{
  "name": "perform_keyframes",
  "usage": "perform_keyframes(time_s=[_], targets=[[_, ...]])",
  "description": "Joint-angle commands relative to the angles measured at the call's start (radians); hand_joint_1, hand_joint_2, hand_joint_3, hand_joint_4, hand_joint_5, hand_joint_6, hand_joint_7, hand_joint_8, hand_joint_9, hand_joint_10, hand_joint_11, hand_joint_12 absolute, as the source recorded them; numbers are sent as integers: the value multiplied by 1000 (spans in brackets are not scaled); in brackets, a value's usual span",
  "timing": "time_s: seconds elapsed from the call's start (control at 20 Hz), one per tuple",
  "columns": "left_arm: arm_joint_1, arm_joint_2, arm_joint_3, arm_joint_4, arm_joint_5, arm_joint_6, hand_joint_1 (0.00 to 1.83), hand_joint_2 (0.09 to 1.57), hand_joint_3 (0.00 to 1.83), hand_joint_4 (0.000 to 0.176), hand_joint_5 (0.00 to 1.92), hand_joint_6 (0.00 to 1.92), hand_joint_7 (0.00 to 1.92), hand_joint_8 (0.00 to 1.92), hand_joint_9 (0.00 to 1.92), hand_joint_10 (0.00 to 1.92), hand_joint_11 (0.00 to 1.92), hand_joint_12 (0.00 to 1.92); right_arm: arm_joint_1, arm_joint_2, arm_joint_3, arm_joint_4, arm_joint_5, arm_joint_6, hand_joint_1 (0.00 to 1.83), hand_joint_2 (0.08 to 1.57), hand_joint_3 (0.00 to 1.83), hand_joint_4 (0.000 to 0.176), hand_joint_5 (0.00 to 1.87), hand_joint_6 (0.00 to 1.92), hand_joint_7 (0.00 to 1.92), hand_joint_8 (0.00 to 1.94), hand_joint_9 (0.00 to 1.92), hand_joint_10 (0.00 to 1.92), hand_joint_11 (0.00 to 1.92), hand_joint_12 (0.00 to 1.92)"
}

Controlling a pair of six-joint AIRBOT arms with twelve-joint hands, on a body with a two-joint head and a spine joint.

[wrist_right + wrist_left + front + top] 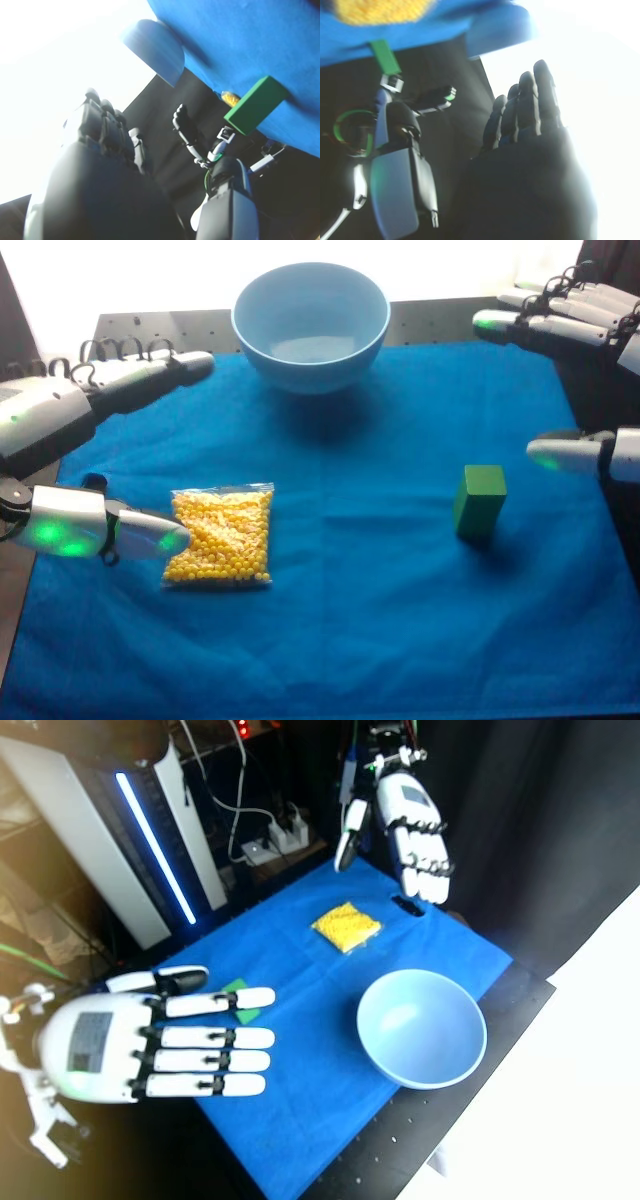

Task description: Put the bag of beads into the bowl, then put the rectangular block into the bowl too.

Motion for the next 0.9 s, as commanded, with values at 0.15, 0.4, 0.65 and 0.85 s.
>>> perform_keyframes(time_s=[0.15,0.4,0.65,0.85], targets=[[-55,-10,14,76,15,-23,702,921,0,168,53,7,47,6,0,0,0,50,10,4,6,32,110,2,613,1199,6,135,172,2,92,3,0,0,0,0],[-169,-63,47,244,221,-22,792,869,0,133,120,1,173,2,221,14,0,870,10,4,9,26,106,2,543,1190,1,144,138,0,75,0,0,0,0,0],[-230,-129,87,370,379,-22,808,842,0,176,173,2,363,9,408,23,0,837,10,4,12,18,106,2,568,1177,0,166,139,1,58,0,0,0,0,0],[-245,-153,113,384,425,-10,1006,1041,8,0,763,11,1071,244,676,921,176,1410,10,3,12,16,105,2,517,1196,3,154,125,1,46,4,0,0,0,0]])
